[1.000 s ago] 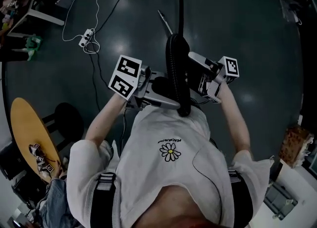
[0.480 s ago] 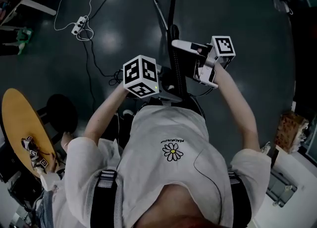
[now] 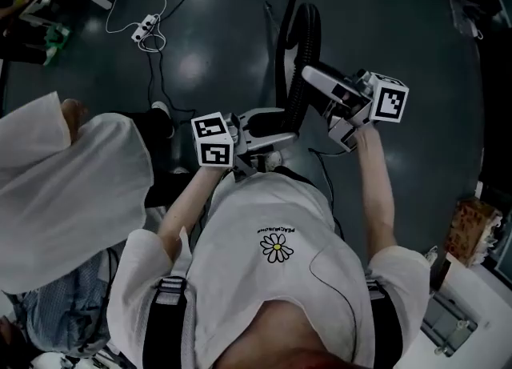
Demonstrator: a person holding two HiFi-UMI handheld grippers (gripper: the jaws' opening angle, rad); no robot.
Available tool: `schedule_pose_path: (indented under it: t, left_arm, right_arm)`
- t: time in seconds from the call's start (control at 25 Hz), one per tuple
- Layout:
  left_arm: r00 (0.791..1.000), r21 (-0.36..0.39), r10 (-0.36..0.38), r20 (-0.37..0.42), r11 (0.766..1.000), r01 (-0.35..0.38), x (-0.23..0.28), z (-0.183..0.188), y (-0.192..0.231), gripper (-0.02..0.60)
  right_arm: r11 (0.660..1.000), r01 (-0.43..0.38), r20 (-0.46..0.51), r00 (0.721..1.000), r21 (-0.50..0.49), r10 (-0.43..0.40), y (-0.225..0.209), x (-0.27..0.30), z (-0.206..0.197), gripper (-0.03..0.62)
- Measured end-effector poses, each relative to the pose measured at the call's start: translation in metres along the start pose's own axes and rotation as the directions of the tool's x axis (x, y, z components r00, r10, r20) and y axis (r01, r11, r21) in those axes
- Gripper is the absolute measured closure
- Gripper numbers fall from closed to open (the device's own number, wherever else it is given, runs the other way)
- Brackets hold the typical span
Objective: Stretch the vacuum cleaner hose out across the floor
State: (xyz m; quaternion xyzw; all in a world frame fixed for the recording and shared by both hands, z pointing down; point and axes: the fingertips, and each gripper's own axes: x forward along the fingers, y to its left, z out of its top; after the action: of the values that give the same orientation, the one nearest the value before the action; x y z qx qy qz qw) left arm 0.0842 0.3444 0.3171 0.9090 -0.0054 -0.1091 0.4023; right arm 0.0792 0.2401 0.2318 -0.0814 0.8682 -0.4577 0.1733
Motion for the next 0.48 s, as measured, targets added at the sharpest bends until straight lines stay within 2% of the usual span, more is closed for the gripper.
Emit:
schedule_pose_path:
  t: [0.12, 0.32, 0.4, 0.48]
  left_arm:
    - [0.999, -0.046, 0.007, 0.041, 0.999, -0.005, 0.004, 0.004, -0.014, 0.37]
    - [0.993, 0.055, 0.104, 0.062, 0.993, -0.108, -0.009, 0.018, -0.012, 0.368]
    - [0.992, 0.068, 0.102, 0.077, 0.992, -0.107, -0.013, 0.013, -0.022, 0.368]
    - [0.987, 0.048, 0.096, 0.129, 0.993, -0.103, -0.014, 0.013, -0.032, 0.368]
  right_arm:
    - [0.995, -0.099, 0.033, 0.995, -0.026, 0.099, 0.023, -0.006, 0.001, 0.349]
    - [0.98, -0.187, 0.044, 0.981, -0.069, 0.191, 0.031, 0.002, 0.007, 0.349]
    - [0.972, -0.215, 0.034, 0.975, -0.094, 0.219, 0.042, -0.001, -0.001, 0.349]
    - [0.965, -0.243, 0.046, 0.968, -0.101, 0.248, 0.05, -0.005, -0.002, 0.349]
